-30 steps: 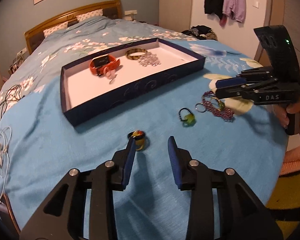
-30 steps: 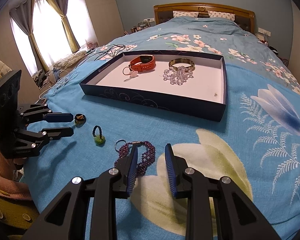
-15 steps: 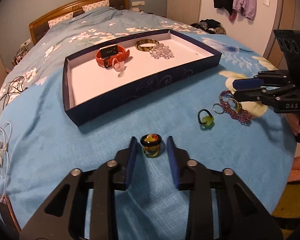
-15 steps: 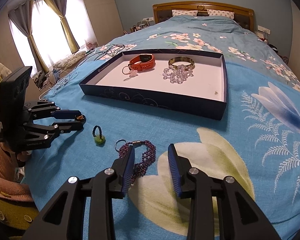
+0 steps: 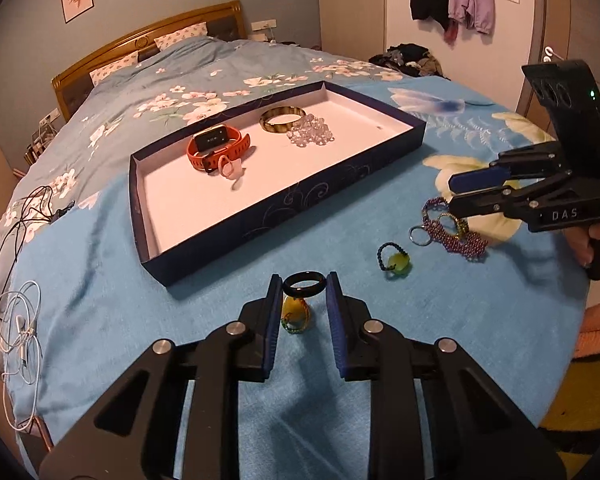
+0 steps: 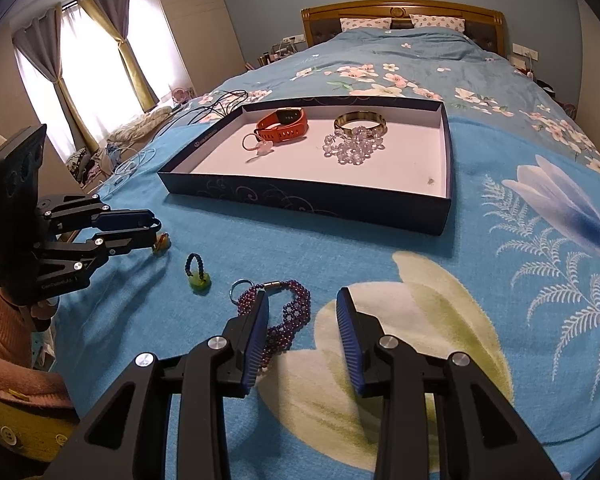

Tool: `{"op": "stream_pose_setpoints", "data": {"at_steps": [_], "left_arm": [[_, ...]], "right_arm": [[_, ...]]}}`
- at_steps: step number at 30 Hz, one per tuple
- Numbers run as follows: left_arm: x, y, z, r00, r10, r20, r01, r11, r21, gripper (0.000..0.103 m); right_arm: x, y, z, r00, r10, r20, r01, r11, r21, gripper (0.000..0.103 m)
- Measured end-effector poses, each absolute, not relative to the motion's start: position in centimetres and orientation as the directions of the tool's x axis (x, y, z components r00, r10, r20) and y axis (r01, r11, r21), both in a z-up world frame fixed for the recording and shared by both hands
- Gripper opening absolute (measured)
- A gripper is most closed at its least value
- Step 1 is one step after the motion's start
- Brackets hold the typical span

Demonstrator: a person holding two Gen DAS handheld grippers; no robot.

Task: Organize jewelry
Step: 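Close the left tool on the black ring while the right tool grasps the purple necklace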

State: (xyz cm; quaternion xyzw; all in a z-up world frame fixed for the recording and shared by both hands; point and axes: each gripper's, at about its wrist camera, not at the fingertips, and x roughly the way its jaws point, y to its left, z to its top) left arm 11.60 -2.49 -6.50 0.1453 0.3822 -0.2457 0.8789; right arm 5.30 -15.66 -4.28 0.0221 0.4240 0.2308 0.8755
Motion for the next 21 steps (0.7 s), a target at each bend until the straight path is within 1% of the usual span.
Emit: {"op": "stream_pose_setpoints", "data": {"at_steps": [4,11,12,14,18,21], "left_arm": [[10.9,-2.6,-6.9,0.571,-0.358,-0.739,0.550,0.835,0.020,0.023],[10.2,-3.0,-8.0,0.547,-0.386,-0.743,0.546,0.837,-0.033,0.023],[10.2,-2.9,-8.1,0.545,-0.388,-0.743,0.545,0.837,-0.037,0.022],[10.2,-2.9,-8.2,0.543,-0.392,-0.742,0.542,0.839,-0.046,0.022],[10.3,-2.7,-8.1,0.547,-0.392,-0.740,0.533,0.844,-0.053,0.022],[10.3,-2.5,-8.0,0.552,-0.393,-0.736,0.525,0.849,-0.060,0.022]], "right_arm": [[5.4,-15.7,-4.5,0.525,0.421,-0.740,-0.380,0.894,0.239,0.033],[5.4,-15.5,-4.7,0.510,0.411,-0.755,-0.384,0.895,0.228,0.032],[5.4,-15.4,-4.7,0.509,0.411,-0.757,-0.385,0.895,0.227,0.028],[5.6,-15.4,-4.8,0.504,0.405,-0.763,-0.385,0.896,0.221,0.010],[5.7,-15.5,-4.7,0.501,0.420,-0.757,-0.390,0.890,0.236,0.007],[5.2,-15.7,-4.2,0.510,0.458,-0.728,-0.400,0.876,0.271,0.007]]}}
